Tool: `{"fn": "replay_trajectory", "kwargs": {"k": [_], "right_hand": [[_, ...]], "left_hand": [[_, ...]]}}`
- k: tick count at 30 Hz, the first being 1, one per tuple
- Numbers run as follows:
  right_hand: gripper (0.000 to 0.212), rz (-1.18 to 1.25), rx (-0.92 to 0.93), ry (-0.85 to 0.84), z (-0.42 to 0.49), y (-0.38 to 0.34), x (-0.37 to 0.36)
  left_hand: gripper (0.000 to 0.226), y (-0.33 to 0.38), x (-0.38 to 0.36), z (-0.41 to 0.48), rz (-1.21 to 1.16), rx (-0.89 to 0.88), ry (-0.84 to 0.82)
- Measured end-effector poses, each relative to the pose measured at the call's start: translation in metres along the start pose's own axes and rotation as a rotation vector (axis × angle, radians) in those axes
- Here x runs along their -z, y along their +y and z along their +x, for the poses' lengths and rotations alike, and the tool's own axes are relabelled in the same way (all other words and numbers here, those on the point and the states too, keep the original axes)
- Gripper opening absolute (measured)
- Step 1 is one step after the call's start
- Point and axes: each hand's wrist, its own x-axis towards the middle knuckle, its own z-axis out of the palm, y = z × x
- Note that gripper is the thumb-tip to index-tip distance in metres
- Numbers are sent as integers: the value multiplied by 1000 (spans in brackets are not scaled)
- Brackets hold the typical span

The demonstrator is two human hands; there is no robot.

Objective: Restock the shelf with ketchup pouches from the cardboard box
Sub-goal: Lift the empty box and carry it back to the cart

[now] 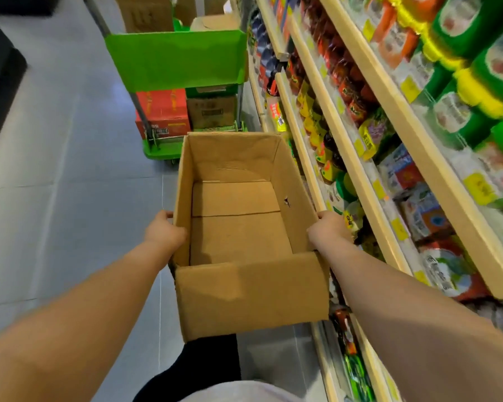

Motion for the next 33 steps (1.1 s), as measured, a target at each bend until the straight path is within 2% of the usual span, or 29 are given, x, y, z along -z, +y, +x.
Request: {"fn": "replay_trajectory", "kwargs": {"k": [7, 10, 13, 18, 24, 33], "right_hand": [[40, 27, -16, -95, 94, -77, -24], [37, -45, 5, -113, 133, -100, -40], [29, -89, -48, -138, 168, -113, -57], [32, -120, 65, -214, 235, -113, -106], [36, -62, 63, -242, 310, -97, -178], [32, -68, 149, -136, 440, -48, -296]], "left_hand": [[71, 51, 9, 113, 32, 74, -111], [77, 60, 4, 151, -9, 133, -137], [73, 55, -11, 180, -35, 171, -119], [66, 30, -53, 240, -83, 248, -77], [63, -9, -111, 318, -114, 276, -48], [60, -59, -217, 442, -127, 186, -45]]}}
